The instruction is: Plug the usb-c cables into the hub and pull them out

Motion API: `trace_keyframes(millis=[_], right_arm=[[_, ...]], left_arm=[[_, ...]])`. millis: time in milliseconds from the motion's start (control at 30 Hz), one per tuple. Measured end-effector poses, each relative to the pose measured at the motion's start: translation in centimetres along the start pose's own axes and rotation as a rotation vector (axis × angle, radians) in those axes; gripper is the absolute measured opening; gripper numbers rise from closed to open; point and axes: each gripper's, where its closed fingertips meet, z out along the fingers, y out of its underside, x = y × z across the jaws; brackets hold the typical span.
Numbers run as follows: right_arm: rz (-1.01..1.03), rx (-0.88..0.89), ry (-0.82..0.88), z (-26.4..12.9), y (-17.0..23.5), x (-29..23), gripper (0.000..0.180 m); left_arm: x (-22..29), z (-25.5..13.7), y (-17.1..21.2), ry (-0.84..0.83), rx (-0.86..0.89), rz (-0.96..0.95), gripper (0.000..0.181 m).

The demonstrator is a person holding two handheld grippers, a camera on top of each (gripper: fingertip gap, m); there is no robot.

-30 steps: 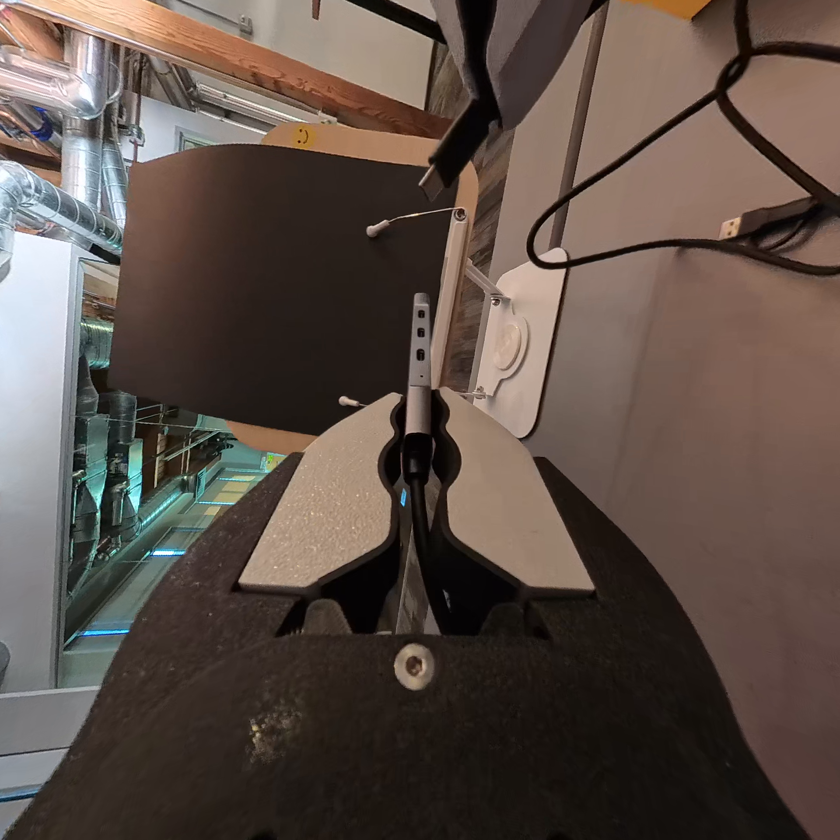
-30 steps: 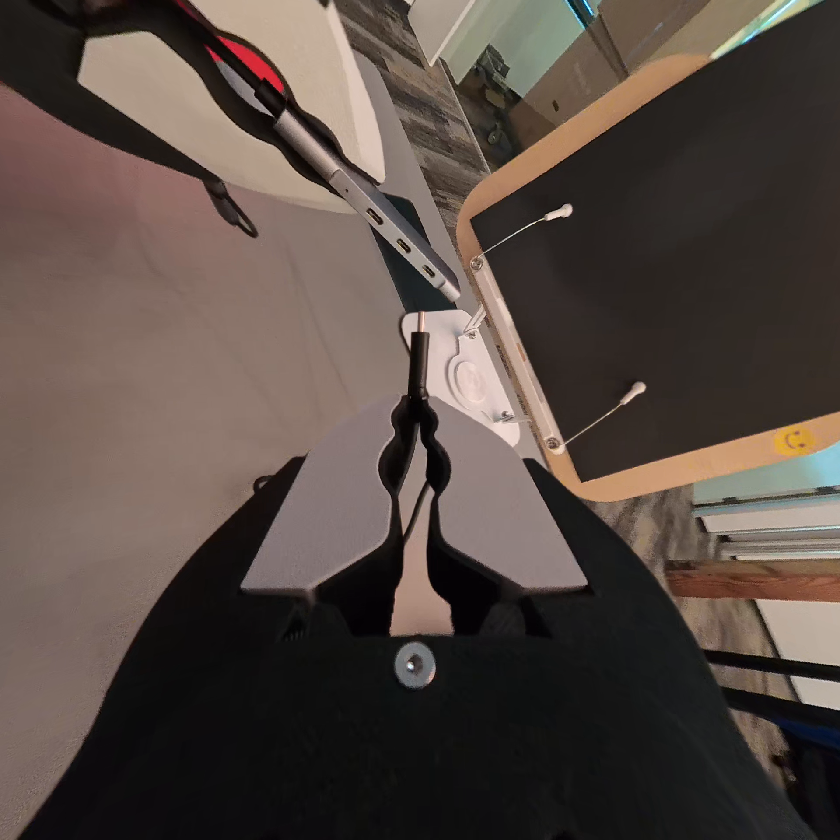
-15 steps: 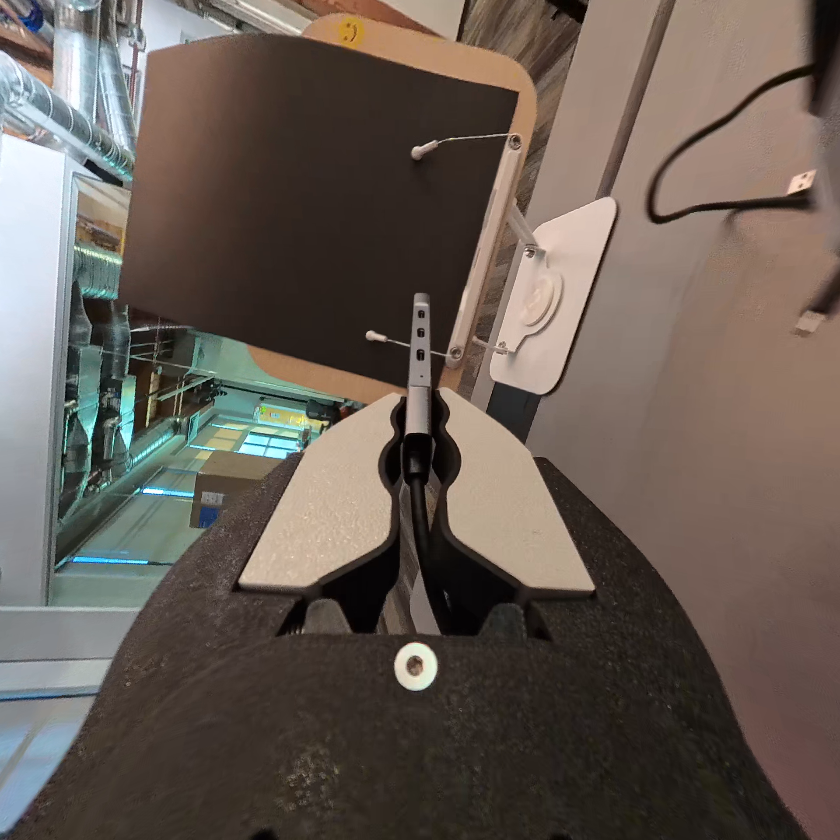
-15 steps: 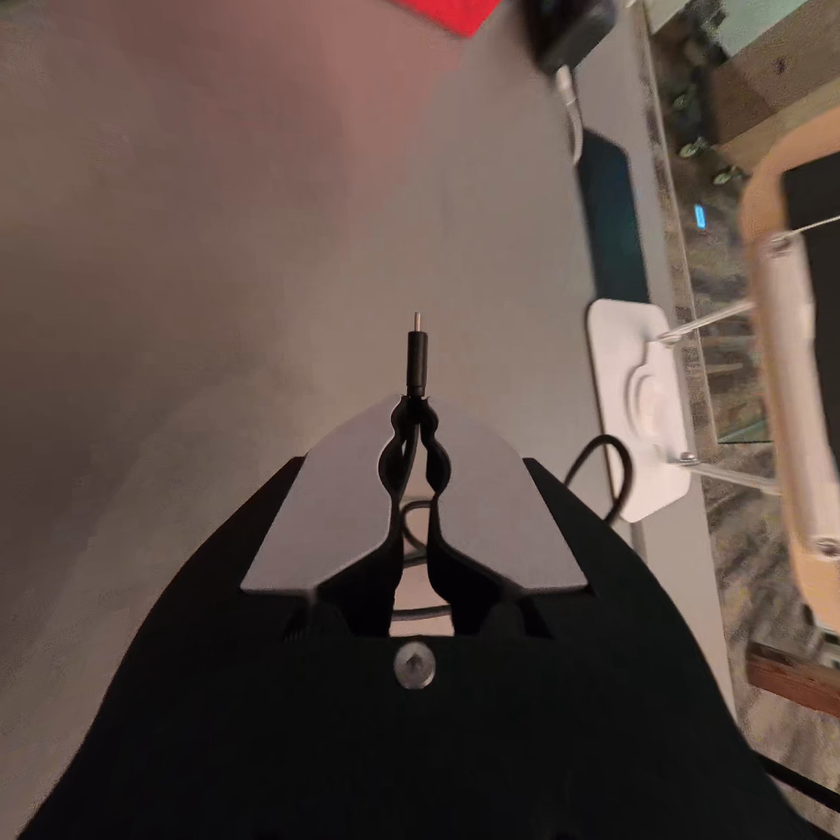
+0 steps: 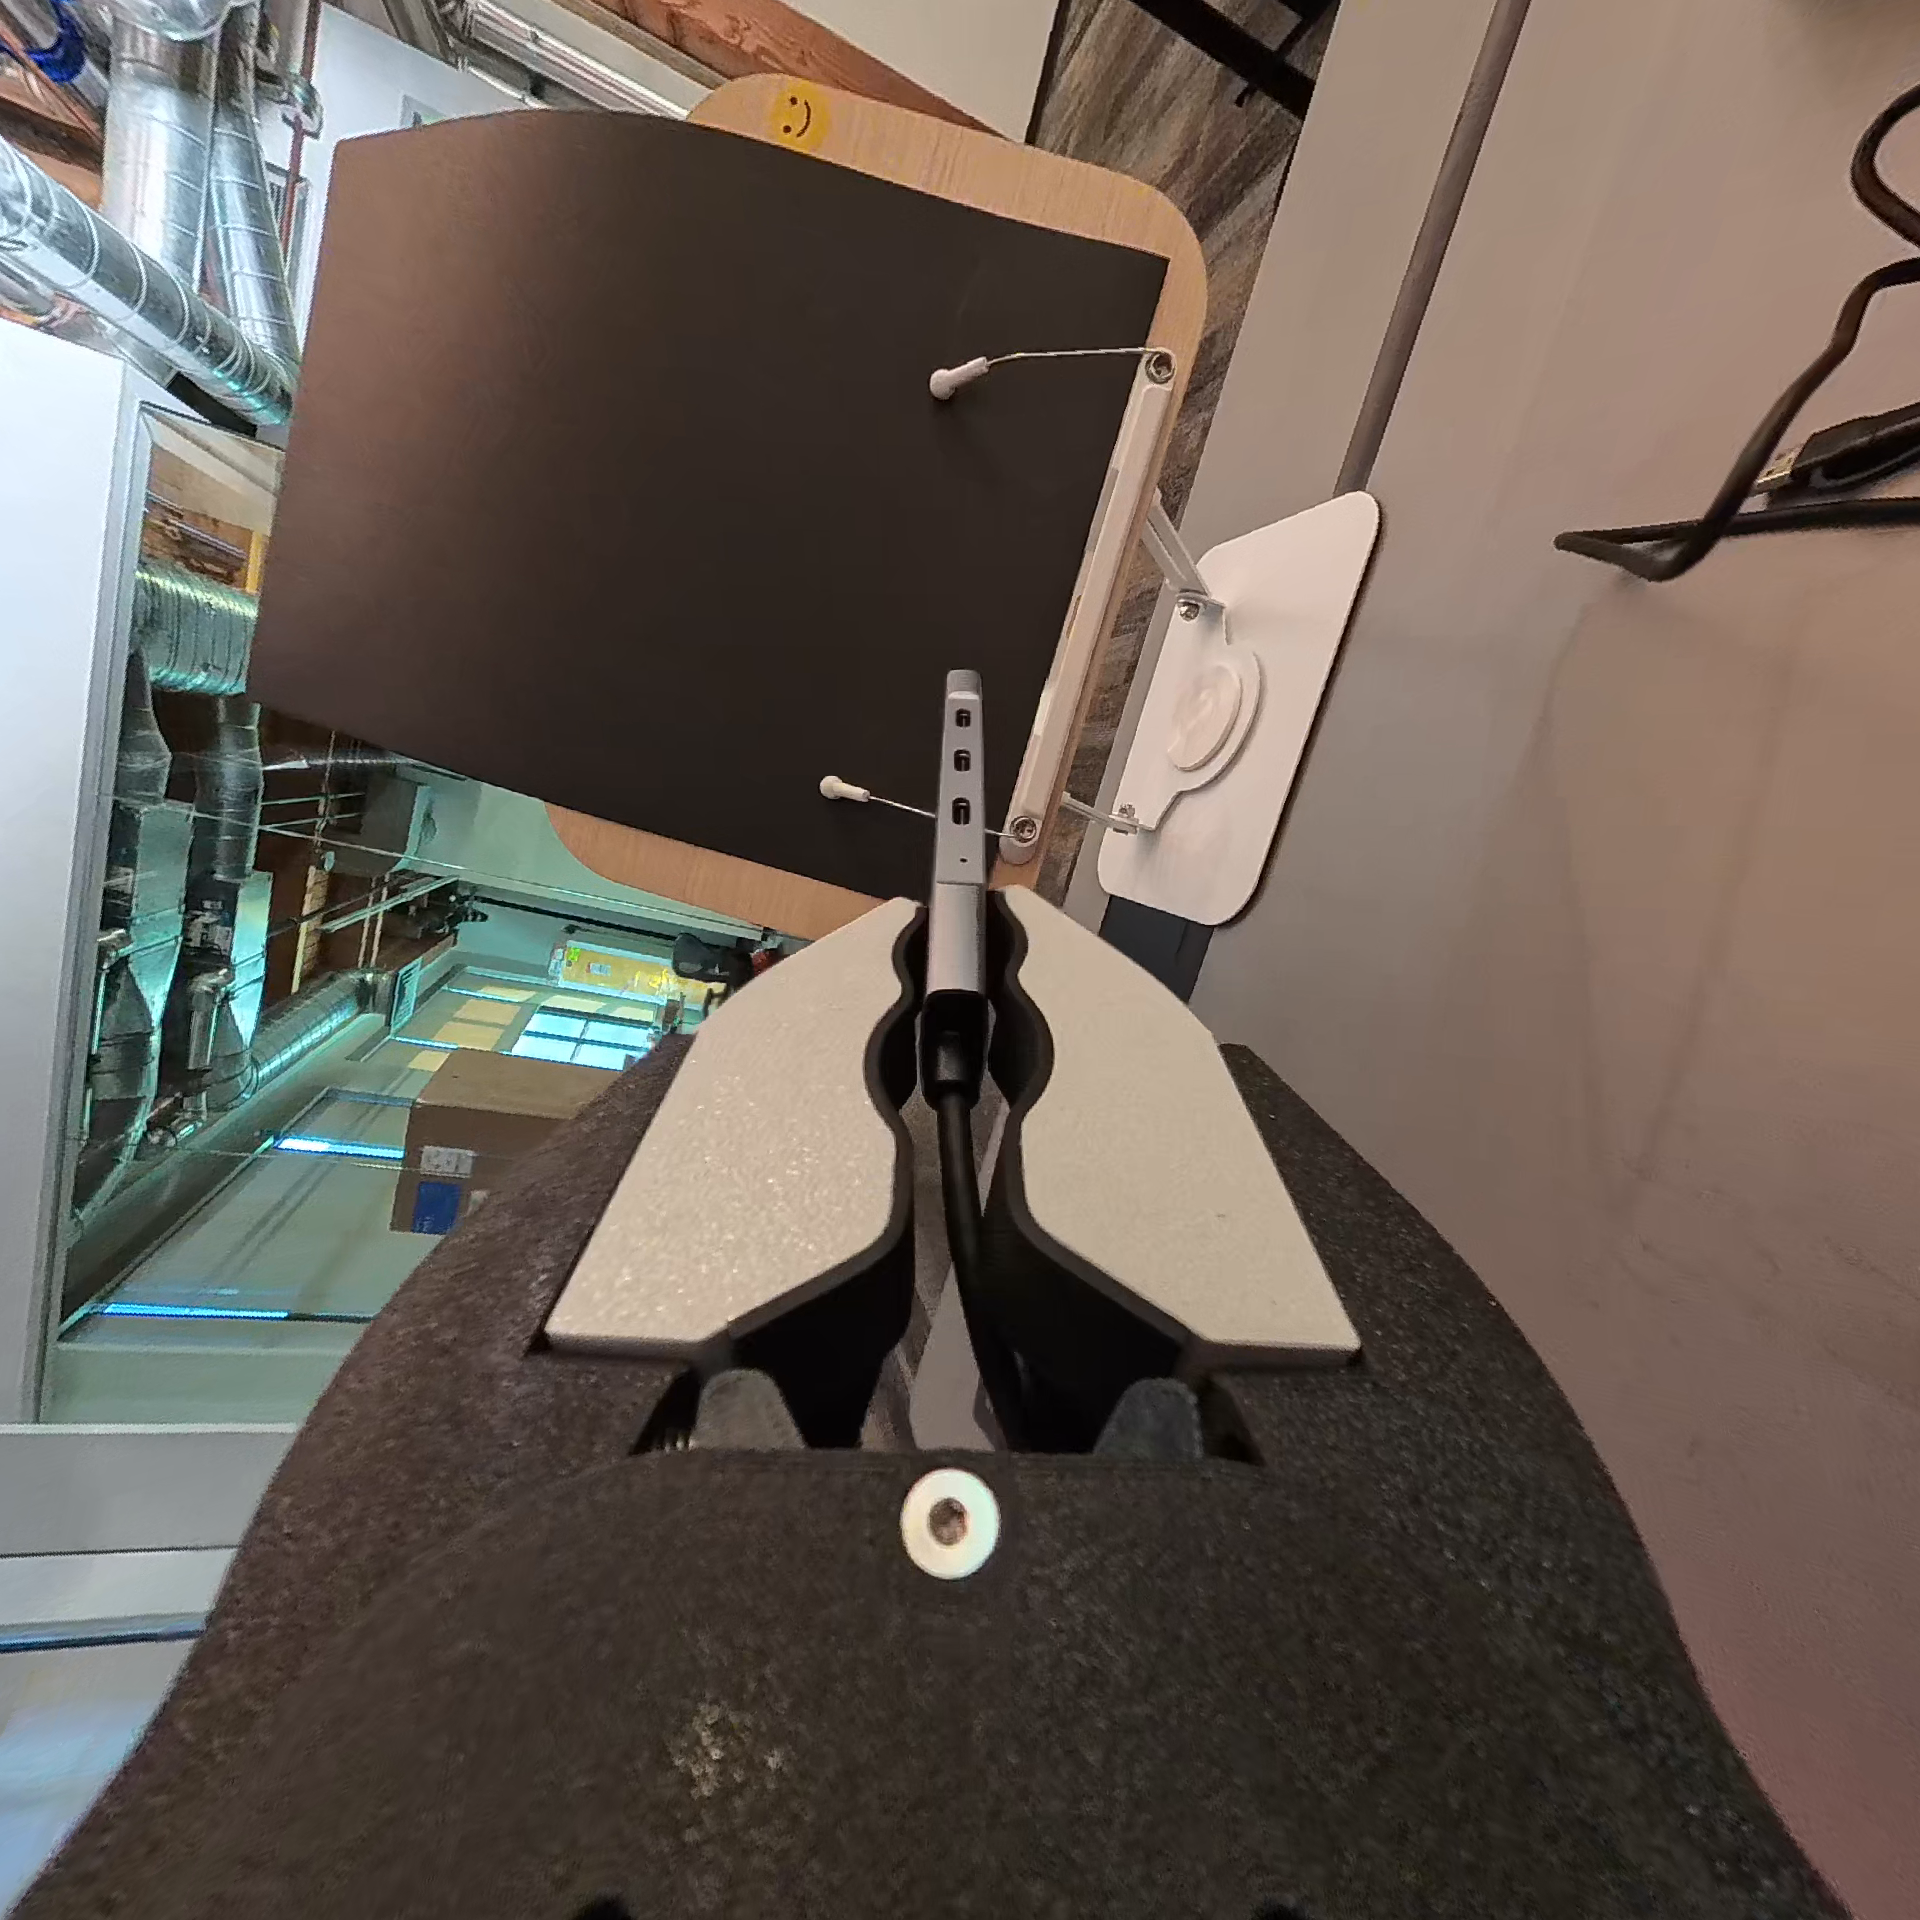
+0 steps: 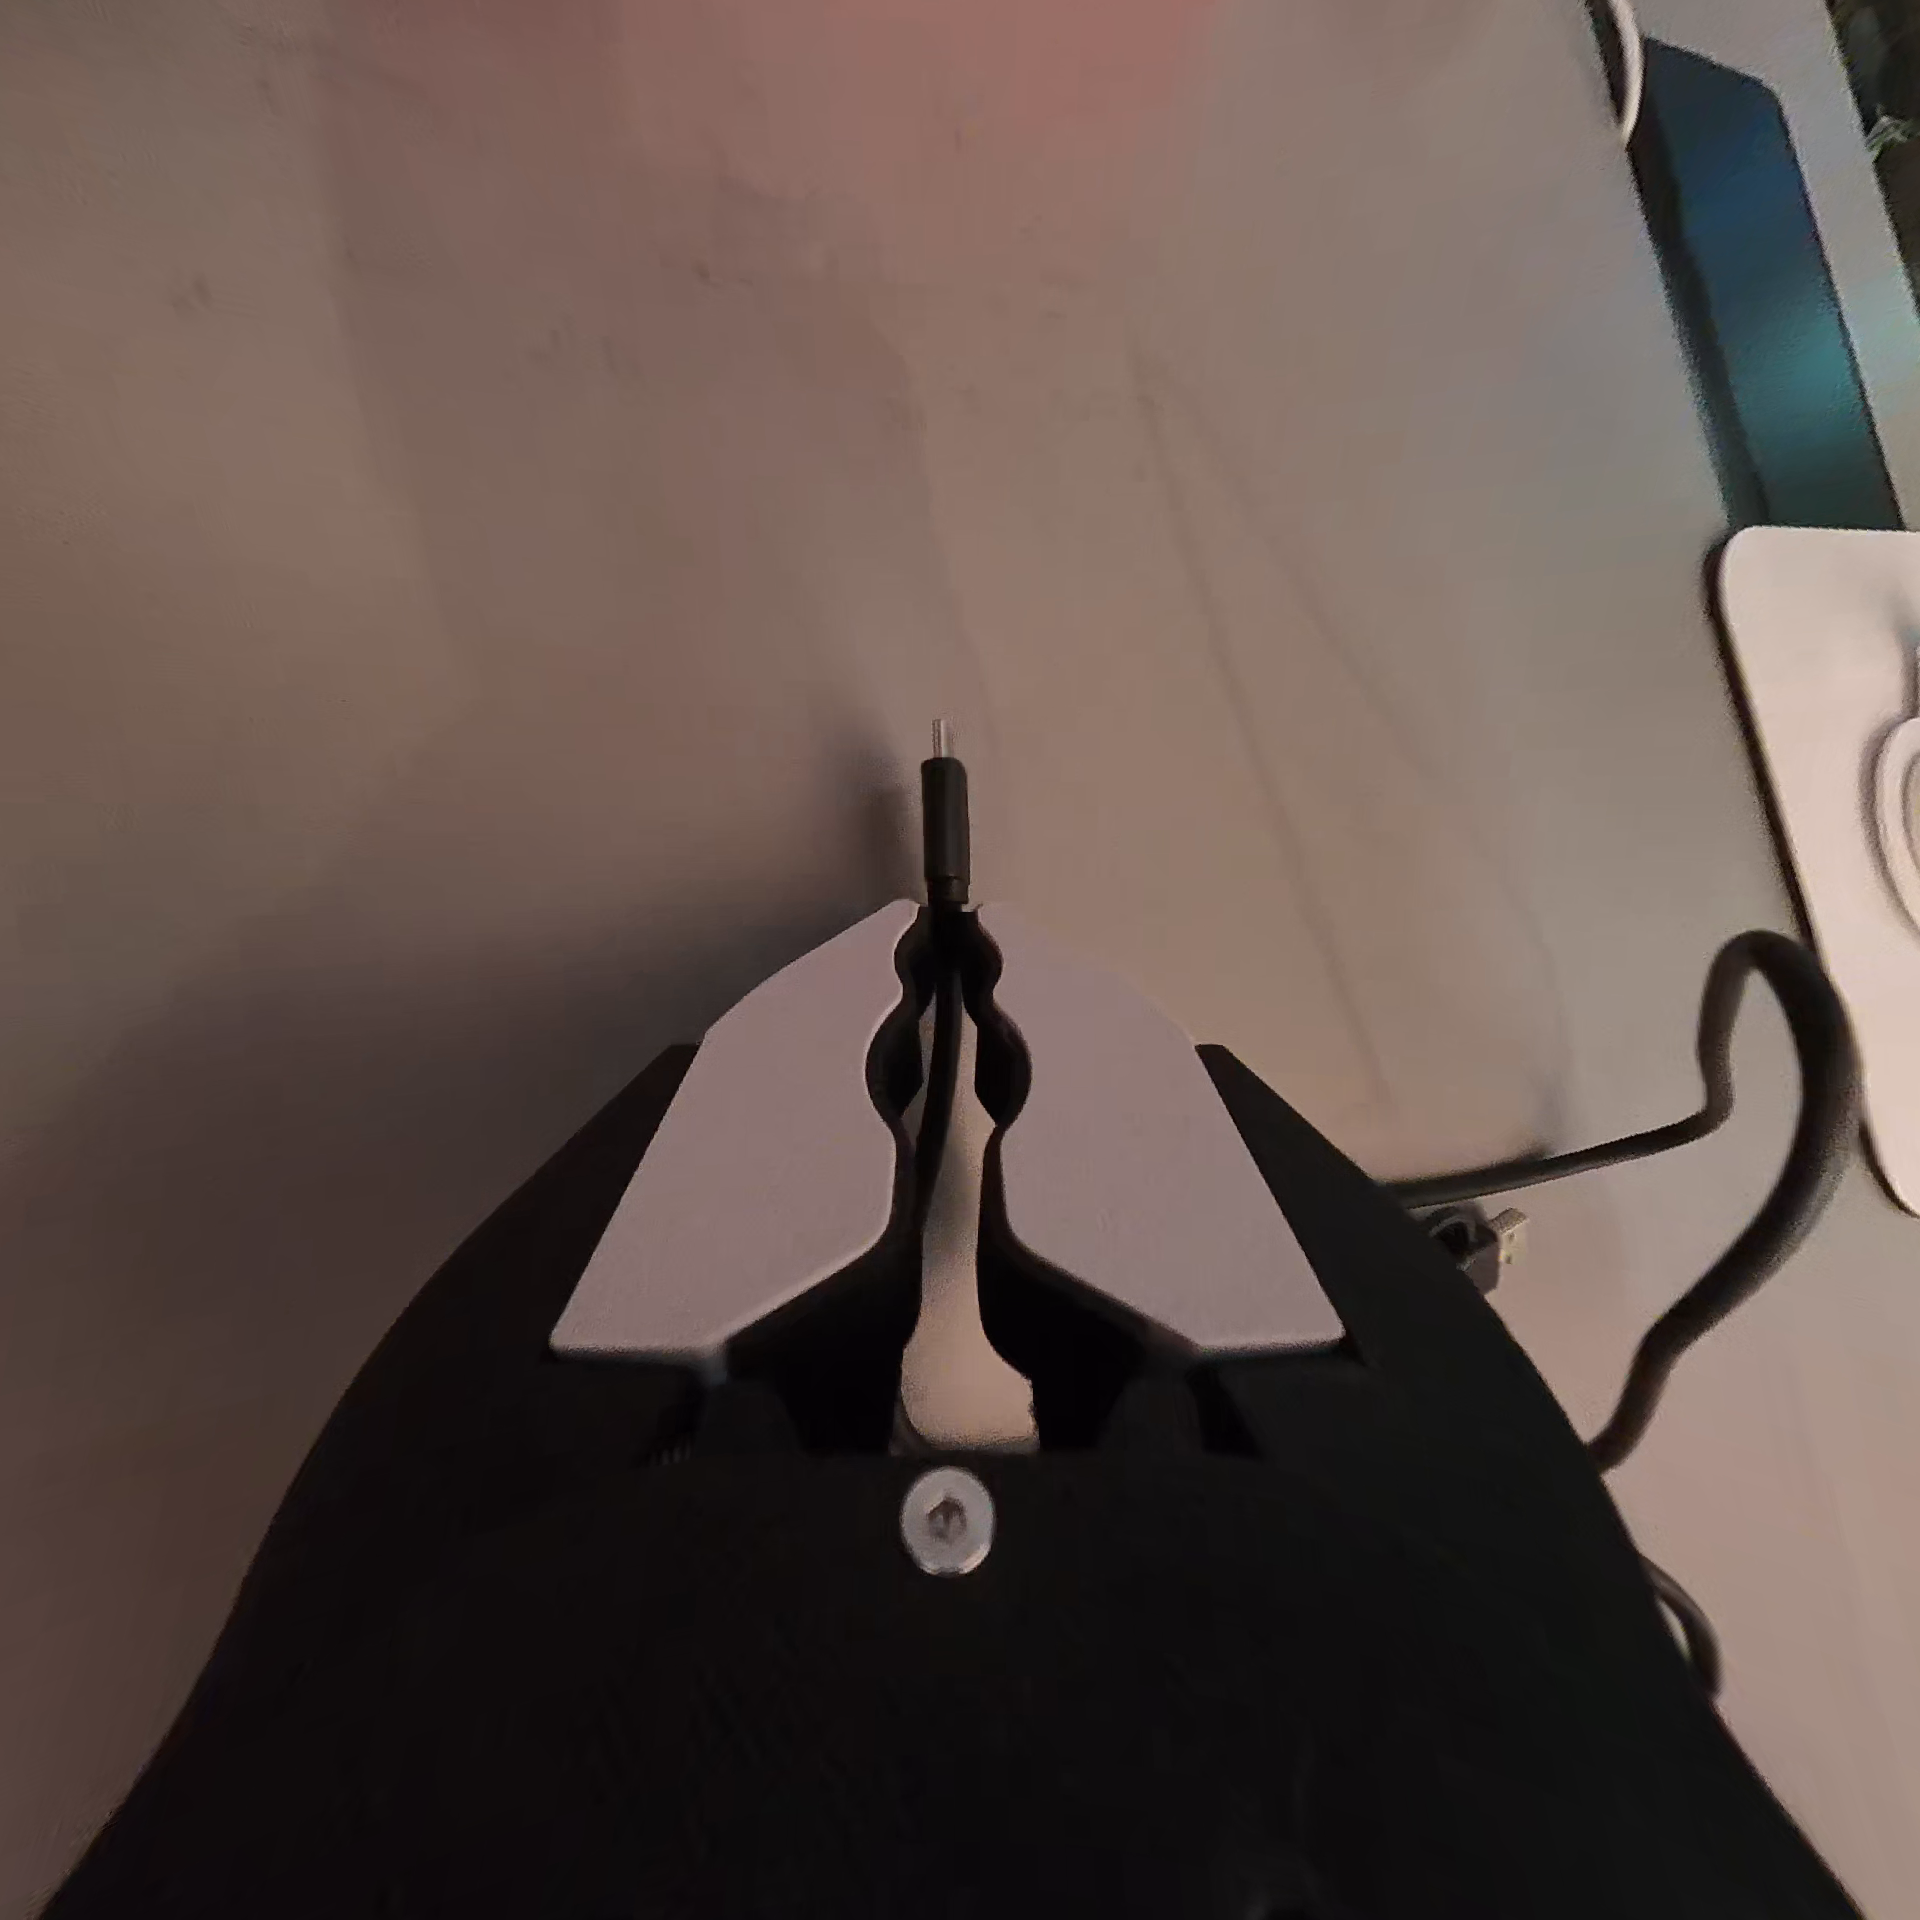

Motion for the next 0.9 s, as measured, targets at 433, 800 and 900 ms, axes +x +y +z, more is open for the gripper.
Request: trace_keyframes(millis=[433,800,900], right_arm=[[-0.012,0.491,0.194,-8.8,-5.9,5.5,0.039],[-0.337,0.311,0.218,-3.2,-6.1,9.1,0.011],[-0.327,0.246,0.230,-1.2,-5.3,10.0,0.011]], left_arm=[[8.6,2.6,-1.8,0.377,0.170,-0.066,0.009],[13.0,2.6,-1.6,0.578,0.190,-0.045,0.009],[13.0,3.0,0.2,0.587,0.052,-0.080,0.013]])
